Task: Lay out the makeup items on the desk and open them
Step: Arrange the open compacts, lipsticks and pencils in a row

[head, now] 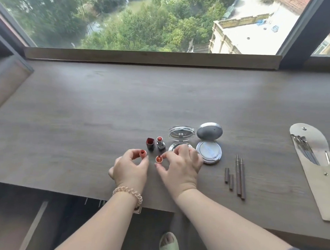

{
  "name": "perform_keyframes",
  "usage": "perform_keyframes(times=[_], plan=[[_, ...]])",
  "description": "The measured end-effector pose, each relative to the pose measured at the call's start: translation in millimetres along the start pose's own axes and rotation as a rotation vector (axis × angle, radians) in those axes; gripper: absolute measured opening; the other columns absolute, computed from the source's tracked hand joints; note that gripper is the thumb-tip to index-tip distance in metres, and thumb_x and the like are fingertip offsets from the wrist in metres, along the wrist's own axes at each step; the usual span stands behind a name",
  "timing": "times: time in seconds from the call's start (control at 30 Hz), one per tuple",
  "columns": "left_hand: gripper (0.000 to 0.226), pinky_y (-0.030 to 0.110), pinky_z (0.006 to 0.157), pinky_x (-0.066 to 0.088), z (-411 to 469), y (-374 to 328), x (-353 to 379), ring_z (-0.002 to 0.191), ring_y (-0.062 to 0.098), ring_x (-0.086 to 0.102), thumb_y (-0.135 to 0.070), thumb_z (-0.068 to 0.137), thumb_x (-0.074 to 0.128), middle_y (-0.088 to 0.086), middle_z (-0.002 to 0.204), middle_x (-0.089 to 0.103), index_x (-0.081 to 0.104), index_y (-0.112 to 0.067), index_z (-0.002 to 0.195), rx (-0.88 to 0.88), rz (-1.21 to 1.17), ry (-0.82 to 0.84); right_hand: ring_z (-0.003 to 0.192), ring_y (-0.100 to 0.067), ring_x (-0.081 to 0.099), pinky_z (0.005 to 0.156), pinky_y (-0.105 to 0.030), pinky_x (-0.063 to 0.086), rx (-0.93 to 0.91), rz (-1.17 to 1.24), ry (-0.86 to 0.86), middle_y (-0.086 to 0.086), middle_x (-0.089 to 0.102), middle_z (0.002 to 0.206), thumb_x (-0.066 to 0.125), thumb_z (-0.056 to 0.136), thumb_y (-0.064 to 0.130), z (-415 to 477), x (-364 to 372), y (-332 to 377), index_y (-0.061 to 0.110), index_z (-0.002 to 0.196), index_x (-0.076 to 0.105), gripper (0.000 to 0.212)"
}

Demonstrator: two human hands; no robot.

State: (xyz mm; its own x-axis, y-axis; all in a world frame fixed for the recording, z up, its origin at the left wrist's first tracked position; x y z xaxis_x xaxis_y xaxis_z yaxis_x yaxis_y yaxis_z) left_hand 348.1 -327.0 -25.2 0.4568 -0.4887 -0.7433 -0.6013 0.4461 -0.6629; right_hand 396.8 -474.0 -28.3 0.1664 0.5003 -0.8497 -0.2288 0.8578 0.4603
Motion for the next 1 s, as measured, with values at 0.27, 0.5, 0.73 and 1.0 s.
perform_keyframes(times=[0.27,0.5,0.73,1.0], plan=[[0.013,0.028,0.088,0.024,15.4,4.8,9.3,0.095,0.006,0.045,-0.042,0.077,0.07,-0.016,0.081,0.065,0.067,-0.032,0.085,0.047,-0.056,0.027,0.086,-0.02,0.035,0.085,-0.038,0.023,-0.037,-0.15,-0.032,0.003,0.052,0.078,0.076,0.057,0.051,6.2,16.5,12.9,0.027,0.059,0.063,0.028],[0.019,0.03,0.086,0.022,17.8,9.4,11.4,0.102,0.011,0.058,-0.045,0.074,0.07,-0.018,0.088,0.067,0.062,-0.034,0.087,0.091,-0.077,0.016,0.089,-0.02,0.038,0.086,-0.038,0.024,-0.052,-0.145,-0.013,0.004,0.054,0.08,0.072,0.056,0.056,3.9,15.8,12.8,0.028,0.067,0.065,0.03],[0.038,0.027,0.086,0.024,-45.0,-42.4,-19.8,0.092,0.011,0.039,-0.03,0.064,0.054,-0.009,0.093,0.049,0.047,-0.019,0.1,0.375,-0.299,-0.237,0.091,-0.018,0.041,0.085,-0.036,0.027,0.006,0.002,-0.165,0.005,0.057,0.083,0.056,0.065,0.054,-11.0,-43.9,-45.5,0.028,0.088,0.066,0.035],[0.035,0.033,0.07,0.045,-143.5,-104.7,87.8,0.086,0.016,0.06,-0.037,0.058,0.065,-0.012,0.096,0.064,0.064,-0.035,0.093,0.988,0.174,0.325,0.116,-0.04,0.045,0.094,-0.05,0.038,0.399,-0.137,-0.219,-0.017,0.048,0.131,0.055,0.075,0.036,-19.0,-108.0,-183.1,0.018,0.113,0.061,0.043]])
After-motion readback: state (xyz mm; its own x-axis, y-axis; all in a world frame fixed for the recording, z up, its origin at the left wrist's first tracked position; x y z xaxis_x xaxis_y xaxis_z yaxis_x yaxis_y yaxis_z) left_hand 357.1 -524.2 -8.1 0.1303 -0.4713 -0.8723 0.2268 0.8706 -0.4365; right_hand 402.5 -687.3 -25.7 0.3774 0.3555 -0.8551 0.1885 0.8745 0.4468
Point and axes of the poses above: each hand's wrist, its own z-axis towards the middle knuckle, its own x-axis out of the palm, y = z × x, the point moved 5 cm from there along z, towards the middle knuckle
